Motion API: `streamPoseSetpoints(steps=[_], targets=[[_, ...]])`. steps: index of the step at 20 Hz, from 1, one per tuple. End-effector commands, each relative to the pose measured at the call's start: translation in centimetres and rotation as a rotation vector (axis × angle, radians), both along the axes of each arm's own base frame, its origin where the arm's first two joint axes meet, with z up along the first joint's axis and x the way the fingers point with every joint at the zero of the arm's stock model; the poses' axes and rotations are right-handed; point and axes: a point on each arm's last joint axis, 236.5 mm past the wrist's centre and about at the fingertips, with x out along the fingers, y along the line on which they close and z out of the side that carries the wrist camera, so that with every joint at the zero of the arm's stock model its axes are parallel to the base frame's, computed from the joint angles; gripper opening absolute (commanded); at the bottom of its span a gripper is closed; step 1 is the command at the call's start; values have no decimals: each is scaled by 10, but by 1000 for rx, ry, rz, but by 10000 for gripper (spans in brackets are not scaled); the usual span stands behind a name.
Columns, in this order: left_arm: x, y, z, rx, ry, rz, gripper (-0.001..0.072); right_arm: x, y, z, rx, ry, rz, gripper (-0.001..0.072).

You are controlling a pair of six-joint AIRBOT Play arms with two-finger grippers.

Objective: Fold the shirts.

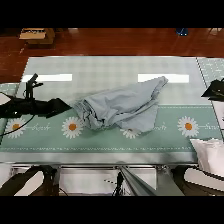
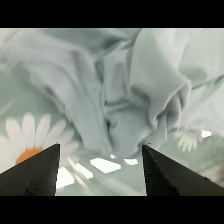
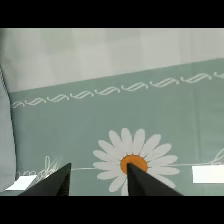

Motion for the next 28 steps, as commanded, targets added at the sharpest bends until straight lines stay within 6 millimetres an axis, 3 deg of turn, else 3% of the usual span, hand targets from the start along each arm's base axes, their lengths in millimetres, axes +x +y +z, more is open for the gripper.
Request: streamPoseSetpoints(steps=[1, 5, 9, 14, 17, 18, 19, 21, 25, 28], targets=[[-47, -7, -16, -50, 142, -56, 612, -12, 14, -15, 67, -18, -31, 436], [-71, -44, -51, -9, 170, -134, 619, -15, 31, -26, 141, -11, -32, 437], [-54, -71, -68, 25, 121, -109, 631, -13, 32, -25, 142, -18, -34, 436], [-37, -106, -87, -66, 137, -65, 632, -11, 35, -24, 158, -27, -32, 437], [-26, -117, -97, -86, 158, -32, 610, -6, 43, -15, 189, -61, -37, 437], [-25, -118, -100, -83, 165, -34, 513, -5, 43, -12, 186, -71, -36, 437], [-25, -118, -102, -80, 169, -38, 255, -8, 40, -12, 164, -74, -18, 437], [-31, -121, -101, -85, 162, -89, 45, -18, 29, -18, 109, -30, -11, 437], [-59, -132, -89, -138, 189, -231, 20, -39, 41, -34, 151, 52, 3, 437], [-59, -134, -74, -153, 155, -249, 19, -60, 68, -57, 209, 129, 40, 442]])
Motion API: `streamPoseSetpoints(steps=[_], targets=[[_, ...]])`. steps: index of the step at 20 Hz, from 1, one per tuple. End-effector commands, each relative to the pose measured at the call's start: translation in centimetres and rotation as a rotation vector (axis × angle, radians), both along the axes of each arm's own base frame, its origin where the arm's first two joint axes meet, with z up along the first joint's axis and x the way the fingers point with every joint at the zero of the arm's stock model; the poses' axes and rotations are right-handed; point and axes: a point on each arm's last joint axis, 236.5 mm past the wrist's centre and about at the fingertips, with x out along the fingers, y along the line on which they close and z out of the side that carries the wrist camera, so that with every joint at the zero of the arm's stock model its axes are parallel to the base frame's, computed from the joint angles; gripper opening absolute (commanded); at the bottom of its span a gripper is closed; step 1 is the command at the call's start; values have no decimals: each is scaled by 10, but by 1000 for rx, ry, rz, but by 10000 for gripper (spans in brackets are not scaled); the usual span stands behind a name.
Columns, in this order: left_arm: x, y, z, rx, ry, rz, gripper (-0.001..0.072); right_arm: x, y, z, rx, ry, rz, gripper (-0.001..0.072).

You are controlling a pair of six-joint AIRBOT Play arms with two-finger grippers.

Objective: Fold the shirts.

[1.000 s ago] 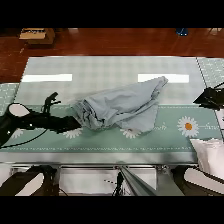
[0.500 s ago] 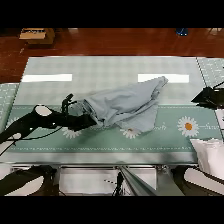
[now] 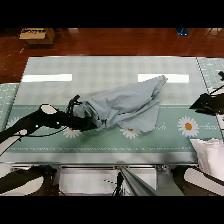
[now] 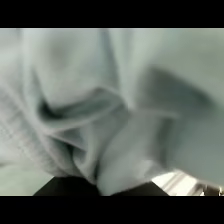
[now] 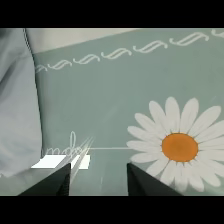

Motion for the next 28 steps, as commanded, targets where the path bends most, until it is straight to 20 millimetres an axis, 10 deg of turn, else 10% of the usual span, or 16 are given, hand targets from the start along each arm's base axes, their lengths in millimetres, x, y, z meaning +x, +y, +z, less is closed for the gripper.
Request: streamPoseSetpoints(steps=[1, 13, 19, 21, 24, 28], targets=[[-5, -5, 19, -38, -40, -45, 19, -25, 39, -22, 94, 68, 89, 549], [8, 3, 62, -79, -160, -17, 19, -50, 173, -85, 259, 79, 158, 576], [17, 2, 72, -85, -203, -28, 19, -32, 227, -93, 229, 7, 110, 249], [34, 4, 90, -94, -261, -19, 19, -33, 241, -82, 301, 7, 105, 38], [59, 12, 135, -125, -361, -9, 19, -25, 254, -40, 368, -107, 195, 24], [88, 39, 250, -149, -646, 14, 19, 15, 256, 91, 340, -506, 299, 23]])
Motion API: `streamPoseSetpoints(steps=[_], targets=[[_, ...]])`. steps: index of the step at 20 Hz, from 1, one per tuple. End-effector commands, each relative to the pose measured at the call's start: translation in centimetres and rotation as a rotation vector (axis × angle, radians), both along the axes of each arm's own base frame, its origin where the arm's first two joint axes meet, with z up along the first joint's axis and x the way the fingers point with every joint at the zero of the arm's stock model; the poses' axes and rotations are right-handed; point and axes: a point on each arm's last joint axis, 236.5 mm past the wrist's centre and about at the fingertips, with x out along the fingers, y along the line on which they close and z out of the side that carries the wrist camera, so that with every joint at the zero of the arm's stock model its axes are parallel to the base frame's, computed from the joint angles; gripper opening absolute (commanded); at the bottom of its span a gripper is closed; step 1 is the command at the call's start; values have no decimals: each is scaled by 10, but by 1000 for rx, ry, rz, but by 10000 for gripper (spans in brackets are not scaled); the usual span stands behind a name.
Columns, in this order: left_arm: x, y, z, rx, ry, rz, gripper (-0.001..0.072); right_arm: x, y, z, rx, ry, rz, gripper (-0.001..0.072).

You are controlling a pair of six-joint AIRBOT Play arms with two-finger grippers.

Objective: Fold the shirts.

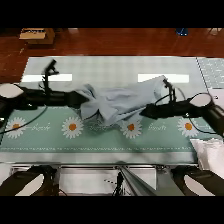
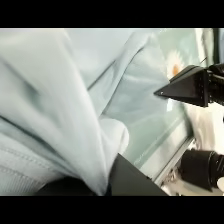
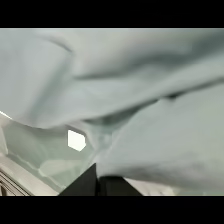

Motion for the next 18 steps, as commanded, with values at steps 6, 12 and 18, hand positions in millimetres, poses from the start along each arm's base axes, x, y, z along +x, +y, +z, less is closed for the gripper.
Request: streamPoseSetpoints(steps=[6, 12, 18], targets=[[-38, 72, 329, 79, -881, 199, 19, 18, -74, 385, -130, -1022, -312, 23], [-133, 80, 432, 174, -1119, 379, 19, -69, -143, 512, -250, -1260, -556, 22], [-183, 56, 388, 177, -898, 296, 19, -94, -163, 486, -404, -1137, -537, 22]])
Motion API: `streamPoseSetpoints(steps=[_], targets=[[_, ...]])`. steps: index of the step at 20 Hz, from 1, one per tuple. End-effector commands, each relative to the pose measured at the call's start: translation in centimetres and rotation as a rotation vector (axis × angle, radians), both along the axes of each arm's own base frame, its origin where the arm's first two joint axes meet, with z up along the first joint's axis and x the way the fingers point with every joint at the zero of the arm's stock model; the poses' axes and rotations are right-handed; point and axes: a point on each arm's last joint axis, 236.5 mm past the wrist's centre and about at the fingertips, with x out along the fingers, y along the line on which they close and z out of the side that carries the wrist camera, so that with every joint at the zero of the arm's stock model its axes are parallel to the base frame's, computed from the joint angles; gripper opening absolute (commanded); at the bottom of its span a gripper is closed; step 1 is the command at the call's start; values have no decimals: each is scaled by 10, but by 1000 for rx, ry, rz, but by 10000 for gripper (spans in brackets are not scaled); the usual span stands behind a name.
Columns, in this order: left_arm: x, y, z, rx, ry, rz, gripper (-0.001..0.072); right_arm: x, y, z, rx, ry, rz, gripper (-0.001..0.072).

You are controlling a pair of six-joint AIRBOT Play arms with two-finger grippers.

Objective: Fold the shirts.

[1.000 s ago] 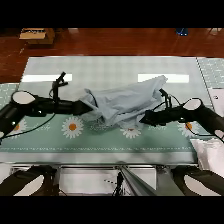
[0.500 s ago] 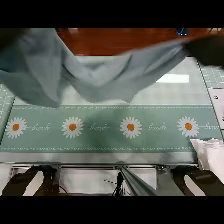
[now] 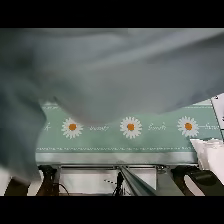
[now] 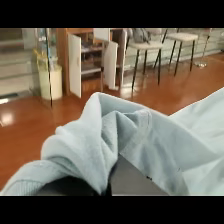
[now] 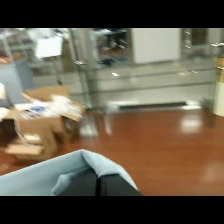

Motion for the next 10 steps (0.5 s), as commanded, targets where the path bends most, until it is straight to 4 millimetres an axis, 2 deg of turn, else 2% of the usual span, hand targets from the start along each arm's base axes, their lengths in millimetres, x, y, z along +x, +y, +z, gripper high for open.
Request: streamPoseSetpoints(steps=[1, 4, 7, 8, 10], targets=[[-25, -8, -39, -1, 211, -10, 19, -13, -29, -28, -78, 132, -114, 22], [-27, -6, -73, -2, 379, -13, 19, -14, -56, -82, -227, 360, -200, 23], [-4, 1, -121, -31, 574, -30, 19, -12, -96, -144, -433, 695, -305, 22], [6, 4, -139, -43, 637, -37, 19, 1, -95, -157, -451, 760, -298, 22], [30, 8, -180, -87, 751, -66, 19, 43, -78, -172, -473, 796, -223, 22]])
